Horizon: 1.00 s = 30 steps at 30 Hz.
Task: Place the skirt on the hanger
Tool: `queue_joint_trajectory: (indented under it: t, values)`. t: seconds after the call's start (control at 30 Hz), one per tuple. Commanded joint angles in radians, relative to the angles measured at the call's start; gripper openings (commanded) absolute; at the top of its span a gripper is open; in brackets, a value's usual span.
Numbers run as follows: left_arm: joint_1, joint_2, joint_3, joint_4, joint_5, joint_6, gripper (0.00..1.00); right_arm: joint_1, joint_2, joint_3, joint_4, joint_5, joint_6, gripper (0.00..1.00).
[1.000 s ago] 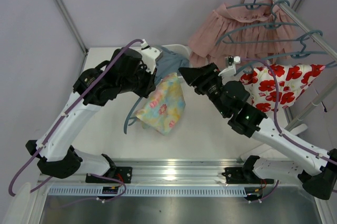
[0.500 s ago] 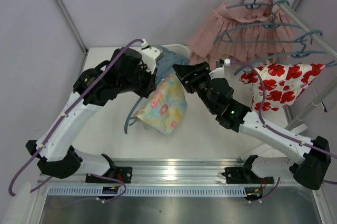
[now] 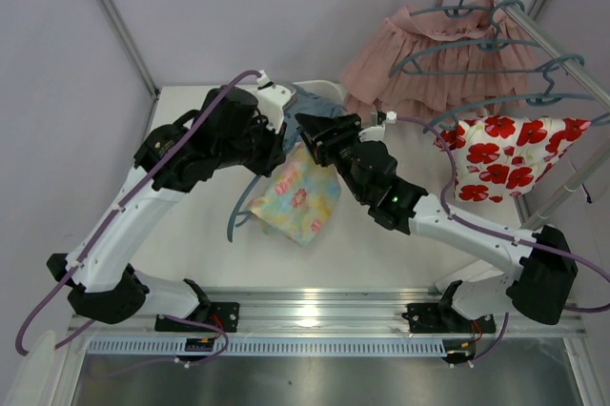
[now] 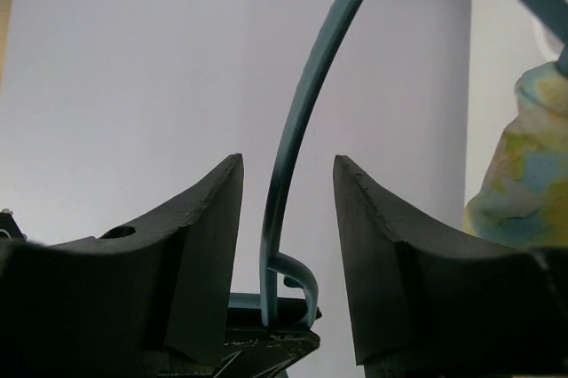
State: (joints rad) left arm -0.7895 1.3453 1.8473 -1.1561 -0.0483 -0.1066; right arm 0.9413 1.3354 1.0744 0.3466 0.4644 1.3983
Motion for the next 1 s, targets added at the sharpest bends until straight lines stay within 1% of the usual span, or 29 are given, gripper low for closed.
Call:
queue_joint_trajectory:
  t: [0.0, 0.03, 0.1, 0.13, 0.2, 0.23, 0.37, 0.47, 0.5, 0.53, 0.57, 0.6, 0.63, 0.67, 0.73, 0.83, 0.93, 0.97]
  values:
    - [-0.004, -0.038, 0.007, 0.081, 0.008, -0.004, 0.04, 0.011, 0.031, 0.055, 0.091, 0.050, 0.080, 0.50]
    - [-0.004, -0.038, 0.009, 0.082, 0.011, -0.004, 0.04, 0.011, 0.037, 0.061, 0.092, 0.045, 0.085, 0.50]
    - [-0.004, -0.038, 0.007, 0.082, 0.013, -0.004, 0.04, 0.013, 0.051, 0.065, 0.101, 0.042, 0.102, 0.44]
    - [-0.004, -0.038, 0.003, 0.081, 0.010, -0.001, 0.04, 0.014, 0.054, 0.065, 0.110, 0.042, 0.108, 0.30]
    - [-0.004, -0.041, -0.002, 0.081, 0.004, 0.001, 0.04, 0.013, 0.057, 0.068, 0.111, 0.049, 0.128, 0.13]
    - [-0.004, -0.044, -0.005, 0.082, 0.001, 0.004, 0.04, 0.016, 0.057, 0.070, 0.103, 0.052, 0.139, 0.00]
    - [-0.004, -0.073, -0.046, 0.120, 0.002, 0.010, 0.05, 0.047, 0.064, 0.071, 0.115, 0.115, 0.192, 0.00]
    - [-0.004, -0.086, -0.057, 0.131, 0.001, 0.008, 0.10, 0.050, 0.074, 0.081, 0.118, 0.123, 0.214, 0.00]
    - [-0.004, -0.095, -0.060, 0.131, -0.004, 0.005, 0.14, 0.050, 0.073, 0.078, 0.120, 0.132, 0.220, 0.00]
    - [-0.004, -0.101, -0.060, 0.130, -0.010, 0.001, 0.28, 0.048, 0.071, 0.072, 0.123, 0.135, 0.223, 0.00]
    - [-0.004, -0.107, -0.062, 0.130, -0.015, 0.001, 0.34, 0.045, 0.067, 0.068, 0.123, 0.138, 0.225, 0.00]
    - [-0.004, -0.130, -0.068, 0.131, -0.015, 0.001, 0.43, 0.044, 0.062, 0.064, 0.123, 0.141, 0.222, 0.00]
    - [-0.004, -0.143, -0.071, 0.133, -0.013, 0.002, 0.59, 0.042, 0.051, 0.053, 0.126, 0.141, 0.222, 0.00]
    - [-0.004, -0.158, -0.080, 0.139, -0.013, 0.002, 0.67, 0.039, 0.047, 0.045, 0.129, 0.145, 0.222, 0.00]
    - [-0.004, -0.210, -0.100, 0.154, -0.010, -0.004, 0.77, 0.033, 0.028, 0.032, 0.138, 0.145, 0.214, 0.00]
    - [-0.002, -0.262, -0.143, 0.165, -0.019, -0.048, 0.82, 0.027, 0.013, 0.025, 0.131, 0.149, 0.203, 0.00]
    - [0.001, -0.282, -0.189, 0.151, -0.051, -0.100, 0.84, 0.021, -0.007, 0.013, 0.129, 0.154, 0.205, 0.00]
    - [0.001, -0.297, -0.233, 0.151, -0.059, -0.107, 0.84, 0.019, -0.016, 0.009, 0.124, 0.157, 0.203, 0.00]
